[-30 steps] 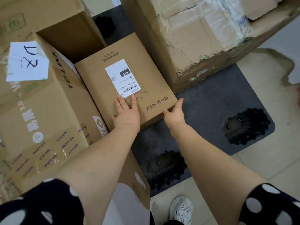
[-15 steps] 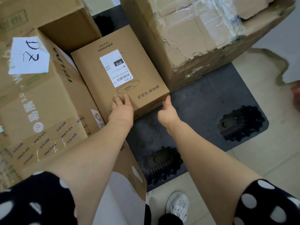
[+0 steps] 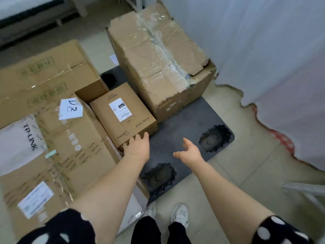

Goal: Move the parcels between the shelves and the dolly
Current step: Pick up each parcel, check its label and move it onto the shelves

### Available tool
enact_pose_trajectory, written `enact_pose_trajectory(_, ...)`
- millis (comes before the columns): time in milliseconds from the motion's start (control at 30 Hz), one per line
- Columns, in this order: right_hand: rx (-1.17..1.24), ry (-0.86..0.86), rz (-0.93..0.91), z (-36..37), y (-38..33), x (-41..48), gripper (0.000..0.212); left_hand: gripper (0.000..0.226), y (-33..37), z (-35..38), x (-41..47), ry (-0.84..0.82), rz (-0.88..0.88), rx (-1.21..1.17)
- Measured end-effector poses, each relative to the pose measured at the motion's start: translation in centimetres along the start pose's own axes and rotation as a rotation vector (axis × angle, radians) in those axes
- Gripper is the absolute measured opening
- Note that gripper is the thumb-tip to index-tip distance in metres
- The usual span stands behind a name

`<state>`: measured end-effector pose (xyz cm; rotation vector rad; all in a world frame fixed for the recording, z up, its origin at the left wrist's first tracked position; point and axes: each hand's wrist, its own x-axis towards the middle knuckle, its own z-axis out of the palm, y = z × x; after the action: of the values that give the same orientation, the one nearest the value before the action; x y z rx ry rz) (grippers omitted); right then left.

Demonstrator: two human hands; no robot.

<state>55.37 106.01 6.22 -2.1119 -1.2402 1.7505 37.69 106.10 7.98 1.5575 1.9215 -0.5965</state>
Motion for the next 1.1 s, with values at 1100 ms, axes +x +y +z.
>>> enact_pose_trajectory(1100,0.341,0.789,0.193,18.5,20.2,-53.9,0.069,0.073,-5.8,8.6,-45.8,0.089,0.988,0.613)
